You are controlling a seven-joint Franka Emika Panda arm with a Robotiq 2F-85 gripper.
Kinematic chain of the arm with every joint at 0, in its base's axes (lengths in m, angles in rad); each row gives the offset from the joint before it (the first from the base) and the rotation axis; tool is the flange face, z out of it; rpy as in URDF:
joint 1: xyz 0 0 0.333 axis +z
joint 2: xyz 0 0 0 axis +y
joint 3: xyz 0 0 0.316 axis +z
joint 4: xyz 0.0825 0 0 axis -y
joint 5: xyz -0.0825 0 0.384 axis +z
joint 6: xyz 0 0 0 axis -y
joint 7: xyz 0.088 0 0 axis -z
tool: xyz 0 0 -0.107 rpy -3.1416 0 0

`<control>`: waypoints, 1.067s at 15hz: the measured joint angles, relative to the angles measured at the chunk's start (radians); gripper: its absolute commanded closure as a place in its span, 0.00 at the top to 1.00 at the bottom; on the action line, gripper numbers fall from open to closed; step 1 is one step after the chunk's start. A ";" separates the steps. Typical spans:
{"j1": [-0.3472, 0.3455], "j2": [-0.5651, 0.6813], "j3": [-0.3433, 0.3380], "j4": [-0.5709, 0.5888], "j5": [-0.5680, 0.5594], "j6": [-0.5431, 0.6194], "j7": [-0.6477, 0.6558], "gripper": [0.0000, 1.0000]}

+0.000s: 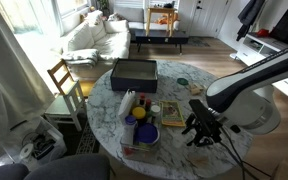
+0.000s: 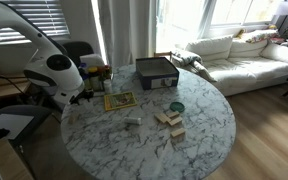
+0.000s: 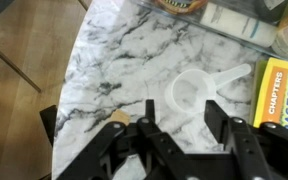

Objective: Pick up the measuring cup with a wooden block from the white bottle to and put it on the table

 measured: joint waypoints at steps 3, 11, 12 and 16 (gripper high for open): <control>-0.002 -0.095 -0.015 -0.051 -0.157 -0.007 0.007 1.00; -0.072 -0.357 -0.010 -0.146 -0.704 -0.169 0.012 1.00; -0.079 -0.389 -0.008 -0.146 -0.746 -0.206 -0.002 1.00; -0.090 -0.504 -0.008 -0.143 -0.819 -0.385 -0.104 1.00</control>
